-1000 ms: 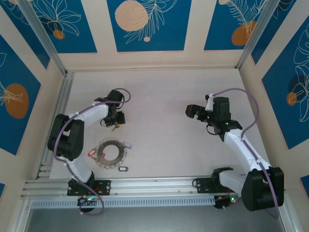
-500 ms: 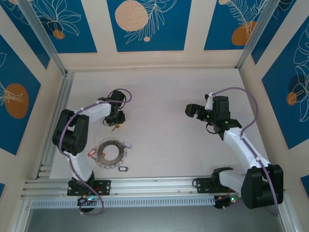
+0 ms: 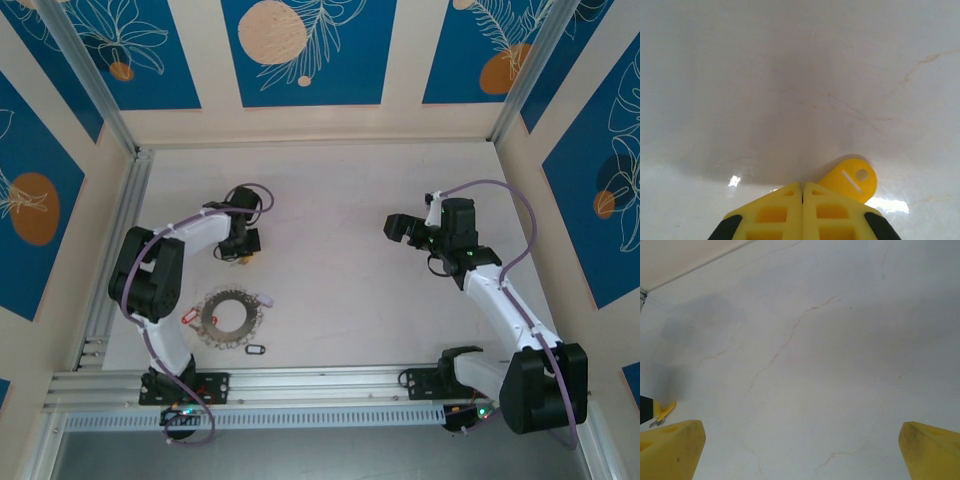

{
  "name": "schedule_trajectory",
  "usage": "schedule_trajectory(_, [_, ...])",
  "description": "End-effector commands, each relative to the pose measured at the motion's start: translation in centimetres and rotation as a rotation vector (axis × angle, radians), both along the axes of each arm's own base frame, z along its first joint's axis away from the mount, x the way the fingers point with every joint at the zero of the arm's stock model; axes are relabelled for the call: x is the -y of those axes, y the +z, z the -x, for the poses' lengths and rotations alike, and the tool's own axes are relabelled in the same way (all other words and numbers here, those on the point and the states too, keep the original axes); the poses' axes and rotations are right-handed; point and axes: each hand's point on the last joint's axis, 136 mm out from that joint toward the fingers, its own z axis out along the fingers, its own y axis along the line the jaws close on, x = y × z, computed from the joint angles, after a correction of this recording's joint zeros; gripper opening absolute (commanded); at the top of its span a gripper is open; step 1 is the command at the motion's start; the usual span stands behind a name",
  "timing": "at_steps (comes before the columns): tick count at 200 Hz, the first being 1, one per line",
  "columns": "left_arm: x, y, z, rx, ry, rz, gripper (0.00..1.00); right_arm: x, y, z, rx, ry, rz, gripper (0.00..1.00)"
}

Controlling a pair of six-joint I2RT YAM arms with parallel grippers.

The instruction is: Put the keys on the keyring

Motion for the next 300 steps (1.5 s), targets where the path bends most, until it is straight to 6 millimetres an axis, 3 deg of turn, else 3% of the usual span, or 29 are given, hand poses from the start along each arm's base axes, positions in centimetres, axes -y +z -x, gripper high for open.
schedule_trajectory(1, [3.3,3.0,1.5,0.027,-0.099,0.059,0.0,0.1,1.6,0.0,0.048,0.003,0.014,0.99])
schedule_trajectory(33, [10.7,4.8,4.4,0.03,-0.266,0.111,0.0,0.4,0.8,0.3,0.032,0.004,0.027,0.99])
schedule_trajectory(71, [17.7,2.5,7.5,-0.019,-0.364,0.184,0.0,0.7,0.5,0.9,0.021,-0.011,0.014,0.99])
schedule_trajectory(115, [21.0,1.4,9.3,-0.054,-0.428,0.223,0.0,1.0,0.7,1.2,0.027,-0.017,0.023,0.99])
schedule_trajectory(125, [21.5,1.2,10.0,-0.07,-0.443,0.234,0.09,1.1,0.6,1.1,0.025,-0.019,0.022,0.99])
schedule_trajectory(150, [22.0,1.7,11.4,-0.094,-0.452,0.296,0.19,1.0,0.5,0.9,0.025,-0.021,0.01,0.99])
schedule_trajectory(160, [22.0,2.5,11.7,-0.091,-0.464,0.317,0.31,1.0,0.5,0.8,0.023,-0.02,0.008,0.99])
schedule_trajectory(177, [21.0,4.4,12.1,-0.072,-0.473,0.3,0.55,0.9,0.5,0.6,0.023,-0.013,0.011,0.99])
schedule_trajectory(192, [19.2,6.0,12.4,-0.054,-0.476,0.257,0.63,0.9,0.4,0.6,0.02,-0.008,0.017,0.99])
schedule_trajectory(211, [14.8,7.2,13.0,-0.059,-0.442,0.181,0.63,0.6,0.4,0.7,0.021,0.005,0.01,0.99])
schedule_trajectory(234, [8.1,6.8,13.4,-0.09,-0.331,0.134,0.62,-0.6,-0.4,1.3,0.002,0.042,-0.01,0.99])
schedule_trajectory(257, [3.2,6.3,14.1,-0.111,-0.256,0.083,0.51,-2.9,-1.6,2.6,-0.025,0.114,-0.038,0.99])
schedule_trajectory(273, [1.2,5.8,14.8,-0.131,-0.22,0.05,0.46,-4.9,-2.5,3.5,-0.044,0.174,-0.046,0.99])
schedule_trajectory(300, [-0.4,5.0,15.4,-0.138,-0.16,0.045,0.4,-7.2,-3.5,4.3,-0.063,0.237,-0.048,0.99])
